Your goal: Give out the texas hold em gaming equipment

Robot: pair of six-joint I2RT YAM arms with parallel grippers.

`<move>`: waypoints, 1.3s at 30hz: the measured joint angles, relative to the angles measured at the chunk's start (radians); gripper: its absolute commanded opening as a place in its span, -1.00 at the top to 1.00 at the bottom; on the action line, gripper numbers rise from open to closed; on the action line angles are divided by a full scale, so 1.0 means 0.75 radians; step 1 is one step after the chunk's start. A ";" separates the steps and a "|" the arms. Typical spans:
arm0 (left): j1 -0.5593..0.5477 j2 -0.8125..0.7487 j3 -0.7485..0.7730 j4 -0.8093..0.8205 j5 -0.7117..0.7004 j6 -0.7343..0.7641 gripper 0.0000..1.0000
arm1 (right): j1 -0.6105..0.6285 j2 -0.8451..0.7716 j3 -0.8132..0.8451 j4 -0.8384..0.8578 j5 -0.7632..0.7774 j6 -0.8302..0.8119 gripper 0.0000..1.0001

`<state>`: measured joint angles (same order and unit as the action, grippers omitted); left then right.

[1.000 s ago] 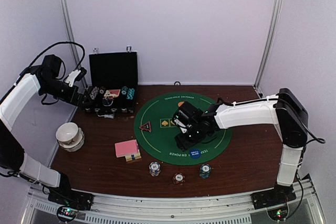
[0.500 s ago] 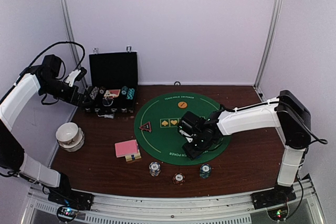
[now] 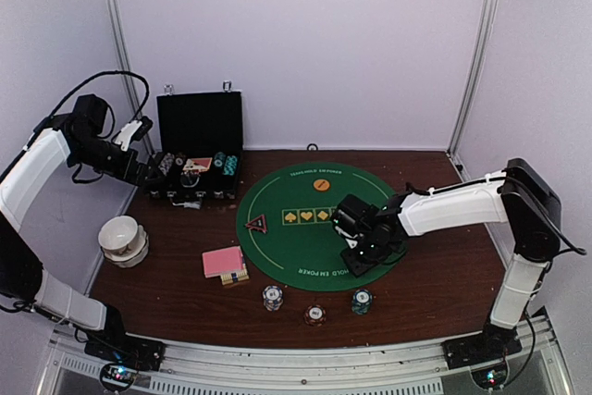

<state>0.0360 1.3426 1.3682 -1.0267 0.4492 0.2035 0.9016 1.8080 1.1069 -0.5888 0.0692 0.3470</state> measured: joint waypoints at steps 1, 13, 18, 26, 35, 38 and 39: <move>0.000 0.000 0.001 0.000 0.000 0.000 -0.95 | -0.011 -0.011 -0.014 -0.002 0.002 0.002 0.18; 0.000 0.000 0.001 -0.001 0.001 0.001 -0.95 | -0.079 -0.102 -0.110 -0.048 0.028 0.052 -0.07; 0.000 0.000 0.001 -0.001 0.012 0.011 -0.95 | -0.082 -0.115 -0.031 -0.138 0.033 0.027 -0.40; -0.006 -0.006 -0.012 -0.015 0.120 0.131 -0.95 | -0.082 -0.119 0.278 -0.169 -0.037 0.001 -0.54; -0.041 -0.006 -0.023 -0.080 0.120 0.231 -0.95 | -0.015 -0.062 0.428 -0.129 -0.208 -0.005 -0.59; -0.041 -0.006 -0.035 -0.091 0.119 0.230 -0.95 | 0.073 -0.039 0.473 -0.134 -0.214 -0.054 -0.66; -0.041 -0.006 -0.042 -0.091 0.119 0.230 -0.95 | 0.110 -0.032 0.491 -0.139 -0.214 -0.078 -0.68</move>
<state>0.0055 1.3384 1.3369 -1.0950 0.5381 0.3763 0.9840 1.7844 1.4750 -0.6930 -0.0910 0.2882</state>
